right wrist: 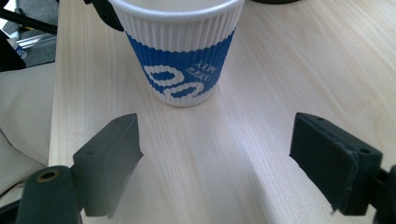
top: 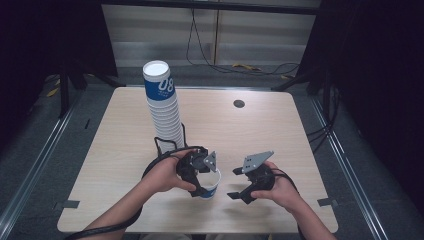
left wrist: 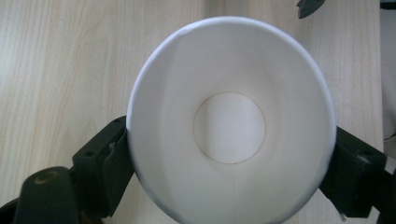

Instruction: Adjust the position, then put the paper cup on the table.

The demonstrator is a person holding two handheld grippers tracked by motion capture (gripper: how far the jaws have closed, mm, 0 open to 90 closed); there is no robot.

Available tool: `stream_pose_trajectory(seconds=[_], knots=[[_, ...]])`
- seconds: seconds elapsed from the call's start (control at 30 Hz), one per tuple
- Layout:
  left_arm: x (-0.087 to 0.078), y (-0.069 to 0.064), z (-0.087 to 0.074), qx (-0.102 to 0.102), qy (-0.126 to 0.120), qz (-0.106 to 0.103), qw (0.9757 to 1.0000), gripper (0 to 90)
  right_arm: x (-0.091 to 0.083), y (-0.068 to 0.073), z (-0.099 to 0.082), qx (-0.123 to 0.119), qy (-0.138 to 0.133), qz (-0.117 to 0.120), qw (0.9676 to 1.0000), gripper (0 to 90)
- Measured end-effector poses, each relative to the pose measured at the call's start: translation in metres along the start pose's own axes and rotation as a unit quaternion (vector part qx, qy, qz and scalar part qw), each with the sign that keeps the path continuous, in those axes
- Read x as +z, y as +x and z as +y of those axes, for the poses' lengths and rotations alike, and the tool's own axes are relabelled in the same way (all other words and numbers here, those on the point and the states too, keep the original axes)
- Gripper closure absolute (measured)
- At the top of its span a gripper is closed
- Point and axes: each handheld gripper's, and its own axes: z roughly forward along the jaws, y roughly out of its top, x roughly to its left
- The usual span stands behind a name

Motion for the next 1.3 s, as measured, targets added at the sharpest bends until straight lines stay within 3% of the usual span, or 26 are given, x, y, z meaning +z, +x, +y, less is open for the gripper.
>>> stream_pose_trajectory(seconds=[0.1,0.23,0.3,0.47,0.67,1.03,1.3], knots=[[0.002,0.001,-0.002,0.000,-0.004,-0.007,1.0000,15.8,0.000,0.000,0.001,0.002,0.000,0.002,1.0000,15.4],[0.007,-0.002,-0.006,-0.018,-0.022,-0.016,0.9995,15.8,0.002,0.001,-0.001,0.002,0.003,0.003,1.0000,15.4],[0.009,-0.002,-0.008,-0.012,-0.021,-0.017,0.9996,16.0,0.002,0.000,-0.001,0.004,0.003,0.005,1.0000,15.4],[0.012,-0.003,-0.013,-0.023,-0.032,-0.020,0.9990,16.9,0.002,0.000,0.000,0.002,0.002,0.005,1.0000,15.4],[0.012,-0.003,-0.021,-0.047,-0.060,-0.026,0.9967,16.8,0.000,0.000,-0.001,0.005,-0.001,0.003,1.0000,15.4],[0.007,-0.003,-0.044,-0.074,-0.083,-0.031,0.9933,16.5,-0.002,0.000,-0.006,0.009,-0.003,-0.001,1.0000,15.4],[0.006,-0.005,-0.071,-0.104,-0.097,-0.025,0.9895,16.4,-0.003,-0.002,-0.008,0.009,-0.002,-0.001,1.0000,15.4]])
